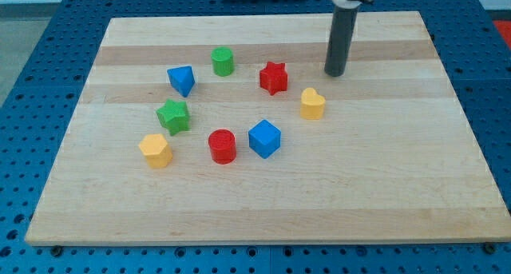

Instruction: Move the yellow heart slightly left

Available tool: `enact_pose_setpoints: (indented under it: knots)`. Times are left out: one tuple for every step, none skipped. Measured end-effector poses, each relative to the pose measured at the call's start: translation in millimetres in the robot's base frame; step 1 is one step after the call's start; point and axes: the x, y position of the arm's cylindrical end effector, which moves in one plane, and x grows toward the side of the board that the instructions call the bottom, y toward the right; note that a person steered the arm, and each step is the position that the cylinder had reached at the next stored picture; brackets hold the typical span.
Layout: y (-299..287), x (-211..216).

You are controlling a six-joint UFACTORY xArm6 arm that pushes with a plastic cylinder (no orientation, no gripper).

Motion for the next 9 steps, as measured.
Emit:
enact_pose_setpoints:
  knots:
    - [4.4, -11.9]
    - [4.4, -11.9]
    - [3.7, -13.5]
    - [3.7, -13.5]
    - [3.7, -14.5]
    - [4.2, 15.6]
    - [4.2, 73.8]
    - [2.0, 99.4]
    - [0.1, 99.4]
